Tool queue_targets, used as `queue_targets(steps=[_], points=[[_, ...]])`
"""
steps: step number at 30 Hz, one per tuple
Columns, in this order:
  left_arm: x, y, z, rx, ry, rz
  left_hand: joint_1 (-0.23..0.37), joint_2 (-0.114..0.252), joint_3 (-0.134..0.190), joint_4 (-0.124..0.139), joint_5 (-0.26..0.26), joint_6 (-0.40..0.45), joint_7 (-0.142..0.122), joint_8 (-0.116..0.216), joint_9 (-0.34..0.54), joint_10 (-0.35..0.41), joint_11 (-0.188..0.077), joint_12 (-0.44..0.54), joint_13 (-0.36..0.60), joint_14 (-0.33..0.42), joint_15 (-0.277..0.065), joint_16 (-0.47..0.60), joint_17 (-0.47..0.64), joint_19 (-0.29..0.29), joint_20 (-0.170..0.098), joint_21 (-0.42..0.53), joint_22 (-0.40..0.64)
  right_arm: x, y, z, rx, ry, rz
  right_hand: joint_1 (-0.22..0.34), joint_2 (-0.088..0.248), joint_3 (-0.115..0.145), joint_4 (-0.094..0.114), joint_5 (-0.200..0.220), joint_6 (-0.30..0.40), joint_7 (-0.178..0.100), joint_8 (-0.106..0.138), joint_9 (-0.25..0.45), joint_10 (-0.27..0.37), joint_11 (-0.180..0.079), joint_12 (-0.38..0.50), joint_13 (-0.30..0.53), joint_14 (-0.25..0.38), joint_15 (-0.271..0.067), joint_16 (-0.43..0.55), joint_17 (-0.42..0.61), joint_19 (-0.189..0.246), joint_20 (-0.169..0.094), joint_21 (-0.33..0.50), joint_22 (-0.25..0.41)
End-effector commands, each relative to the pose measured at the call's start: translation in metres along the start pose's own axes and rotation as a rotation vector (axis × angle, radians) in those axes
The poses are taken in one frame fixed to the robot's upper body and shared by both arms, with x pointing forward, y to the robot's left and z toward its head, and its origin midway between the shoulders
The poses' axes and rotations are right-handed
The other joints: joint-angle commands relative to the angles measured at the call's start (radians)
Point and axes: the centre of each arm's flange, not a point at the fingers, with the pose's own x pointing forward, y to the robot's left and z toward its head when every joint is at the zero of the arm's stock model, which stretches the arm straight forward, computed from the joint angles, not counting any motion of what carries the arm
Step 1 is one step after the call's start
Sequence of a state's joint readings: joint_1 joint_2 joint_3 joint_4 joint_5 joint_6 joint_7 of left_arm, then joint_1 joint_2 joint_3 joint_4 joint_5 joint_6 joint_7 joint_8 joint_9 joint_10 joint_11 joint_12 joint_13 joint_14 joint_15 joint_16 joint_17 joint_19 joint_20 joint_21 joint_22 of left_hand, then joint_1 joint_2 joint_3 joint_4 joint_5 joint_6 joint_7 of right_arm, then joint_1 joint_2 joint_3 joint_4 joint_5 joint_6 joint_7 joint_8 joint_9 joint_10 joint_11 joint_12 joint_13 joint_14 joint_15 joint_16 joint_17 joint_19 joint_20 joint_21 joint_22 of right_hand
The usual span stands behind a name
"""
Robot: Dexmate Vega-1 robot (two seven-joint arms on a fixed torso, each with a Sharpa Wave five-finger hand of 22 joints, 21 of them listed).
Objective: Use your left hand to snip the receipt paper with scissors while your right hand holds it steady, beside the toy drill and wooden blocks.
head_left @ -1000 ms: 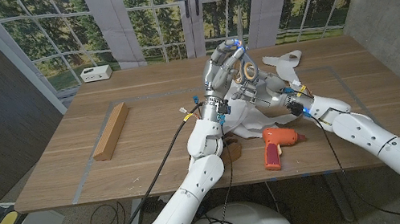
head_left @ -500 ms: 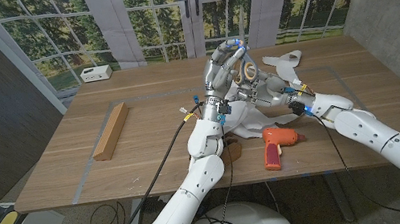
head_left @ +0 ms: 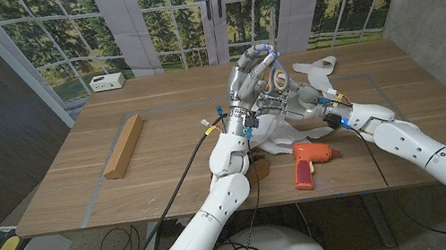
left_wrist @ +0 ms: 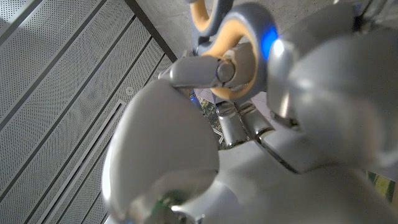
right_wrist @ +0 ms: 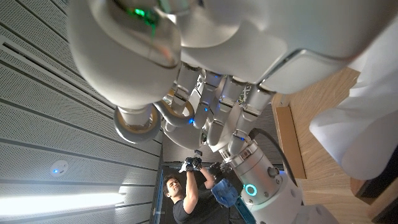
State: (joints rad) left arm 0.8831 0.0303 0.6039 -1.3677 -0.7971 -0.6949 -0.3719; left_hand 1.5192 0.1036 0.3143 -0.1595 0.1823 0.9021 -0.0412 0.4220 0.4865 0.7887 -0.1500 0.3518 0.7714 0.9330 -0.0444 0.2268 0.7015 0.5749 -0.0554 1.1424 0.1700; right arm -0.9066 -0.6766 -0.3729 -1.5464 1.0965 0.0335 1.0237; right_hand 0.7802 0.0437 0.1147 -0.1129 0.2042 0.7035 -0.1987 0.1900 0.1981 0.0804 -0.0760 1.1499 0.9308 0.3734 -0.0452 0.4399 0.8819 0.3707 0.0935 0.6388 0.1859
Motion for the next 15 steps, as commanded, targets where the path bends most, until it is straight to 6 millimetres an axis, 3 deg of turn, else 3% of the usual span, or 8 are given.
queue_targets(steps=[1, 3, 6, 9, 14, 15], points=[[-0.0001, -0.0025, 0.0005, 0.019, -0.002, -0.024, 0.015, 0.002, 0.002, -0.003, 0.003, 0.011, 0.001, 0.001, 0.002, 0.007, -0.001, 0.008, 0.001, 0.085, -0.174, 0.005, 0.004, 0.010, -0.139, 0.001, 0.005, -0.0054, -0.0008, 0.0014, 0.003, -0.014, -0.012, -0.002, -0.013, -0.009, -0.002, 0.009, -0.004, -0.007, 0.010, 0.007, -0.103, 0.031, -0.097, -0.067, -0.053, -0.040, -0.077, -0.070, -0.020, 0.007, -0.016, 0.001], [-0.0005, -0.0024, -0.0001, 0.017, 0.000, -0.025, 0.015, 0.002, 0.002, -0.003, 0.003, 0.012, 0.000, 0.001, 0.002, 0.006, -0.001, 0.009, 0.002, 0.085, -0.173, 0.005, 0.004, 0.010, -0.140, 0.001, 0.005, -0.0068, -0.0010, 0.0019, 0.017, -0.033, -0.022, -0.001, -0.015, -0.014, -0.002, 0.009, -0.007, -0.007, 0.012, 0.009, -0.138, 0.045, -0.167, -0.127, -0.105, -0.025, -0.125, -0.117, -0.026, 0.016, -0.026, 0.002], [-0.0005, -0.0027, 0.0001, 0.024, 0.000, -0.028, 0.015, 0.001, 0.002, -0.003, 0.003, 0.015, 0.004, 0.002, 0.000, 0.008, 0.000, 0.008, 0.001, 0.085, -0.173, 0.006, 0.006, 0.012, -0.141, 0.000, 0.004, -0.0094, -0.0018, 0.0024, 0.032, -0.053, -0.043, 0.000, -0.018, -0.020, -0.003, 0.007, -0.005, 0.002, 0.015, 0.011, -0.156, 0.058, -0.233, -0.194, -0.136, 0.003, -0.161, -0.161, -0.047, 0.024, -0.041, 0.001], [0.0001, -0.0035, 0.0012, 0.033, 0.001, -0.032, 0.016, 0.002, 0.002, -0.003, 0.003, 0.016, 0.005, 0.001, 0.000, 0.009, 0.000, 0.008, 0.000, 0.085, -0.173, 0.006, 0.006, 0.012, -0.141, -0.001, 0.004, -0.0114, -0.0036, 0.0010, 0.046, -0.060, -0.060, 0.006, -0.019, -0.021, -0.006, 0.006, -0.007, 0.005, 0.014, 0.012, -0.169, 0.073, -0.273, -0.234, -0.148, 0.008, -0.178, -0.186, -0.057, 0.036, -0.050, 0.001], [0.0011, -0.0042, 0.0023, 0.048, 0.001, -0.041, 0.015, 0.000, 0.001, -0.003, 0.003, 0.015, 0.002, 0.001, 0.000, 0.010, 0.001, 0.008, -0.001, 0.085, -0.172, 0.007, 0.007, 0.013, -0.141, -0.001, 0.004, -0.0127, -0.0052, -0.0012, 0.057, -0.058, -0.060, 0.011, -0.022, -0.023, -0.009, 0.003, -0.016, 0.008, 0.012, 0.013, -0.134, 0.096, -0.298, -0.279, -0.163, 0.030, -0.196, -0.214, -0.062, 0.047, -0.059, -0.001], [0.0015, -0.0042, 0.0023, 0.049, 0.002, -0.042, 0.016, 0.001, 0.001, -0.003, 0.003, 0.015, 0.002, 0.001, 0.000, 0.010, 0.001, 0.009, 0.000, 0.085, -0.172, 0.007, 0.007, 0.012, -0.141, -0.001, 0.004, -0.0126, -0.0055, -0.0013, 0.061, -0.056, -0.060, 0.018, -0.022, -0.023, -0.012, 0.001, -0.017, 0.008, 0.013, 0.013, -0.111, 0.107, -0.317, -0.312, -0.165, 0.061, -0.204, -0.234, -0.059, 0.045, -0.064, -0.002]])
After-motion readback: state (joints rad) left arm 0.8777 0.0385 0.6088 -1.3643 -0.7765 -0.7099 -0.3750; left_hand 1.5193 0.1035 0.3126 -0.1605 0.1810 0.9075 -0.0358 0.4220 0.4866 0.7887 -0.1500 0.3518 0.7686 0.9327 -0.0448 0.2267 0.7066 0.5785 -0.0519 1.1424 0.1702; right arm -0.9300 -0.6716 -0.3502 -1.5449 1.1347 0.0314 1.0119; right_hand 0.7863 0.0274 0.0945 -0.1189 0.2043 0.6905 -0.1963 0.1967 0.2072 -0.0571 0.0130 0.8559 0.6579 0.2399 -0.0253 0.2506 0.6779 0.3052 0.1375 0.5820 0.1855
